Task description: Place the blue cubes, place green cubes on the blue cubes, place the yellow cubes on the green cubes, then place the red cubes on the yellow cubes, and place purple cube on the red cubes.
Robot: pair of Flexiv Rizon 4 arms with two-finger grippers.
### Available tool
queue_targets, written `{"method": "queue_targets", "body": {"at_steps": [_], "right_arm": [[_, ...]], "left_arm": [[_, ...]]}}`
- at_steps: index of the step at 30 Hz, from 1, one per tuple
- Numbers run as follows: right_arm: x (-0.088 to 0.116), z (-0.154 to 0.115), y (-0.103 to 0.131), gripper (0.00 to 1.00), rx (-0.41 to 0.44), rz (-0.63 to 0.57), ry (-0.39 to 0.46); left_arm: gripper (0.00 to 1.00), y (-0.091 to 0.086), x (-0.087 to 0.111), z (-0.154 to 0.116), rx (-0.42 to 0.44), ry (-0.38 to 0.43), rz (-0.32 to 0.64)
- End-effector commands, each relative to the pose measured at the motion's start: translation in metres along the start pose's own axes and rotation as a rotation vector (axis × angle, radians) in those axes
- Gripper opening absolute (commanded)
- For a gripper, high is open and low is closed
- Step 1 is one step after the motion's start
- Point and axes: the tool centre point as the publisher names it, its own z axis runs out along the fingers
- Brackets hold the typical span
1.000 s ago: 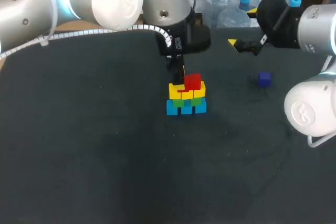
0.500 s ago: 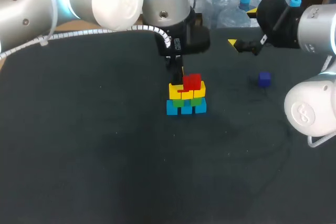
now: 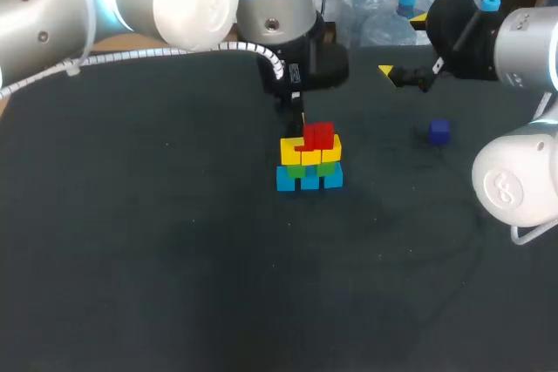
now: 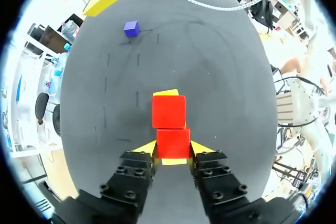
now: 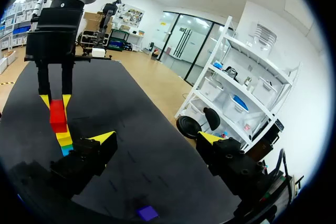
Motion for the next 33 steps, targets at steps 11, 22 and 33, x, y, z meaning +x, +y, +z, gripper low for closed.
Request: {"method": "queue_targets", "body": {"at_steps": [11, 22, 33], "right_arm": [[-0.001, 0.0, 0.001, 1.0, 0.004, 0.0, 0.003], [-0.001, 0.0, 0.001, 1.0, 0.004, 0.0, 0.003], [-0.001, 0.0, 0.001, 1.0, 0.004, 0.0, 0.003]], "left_arm": [[1.0, 0.002, 0.002, 0.0, 0.004, -0.015, -0.011], [1.0, 0.006, 0.023, -0.047, -0.15, -0.109, -0.105], [1.0, 0.015, 0.081, -0.11, -0.408, -0.323, -0.274]]}}
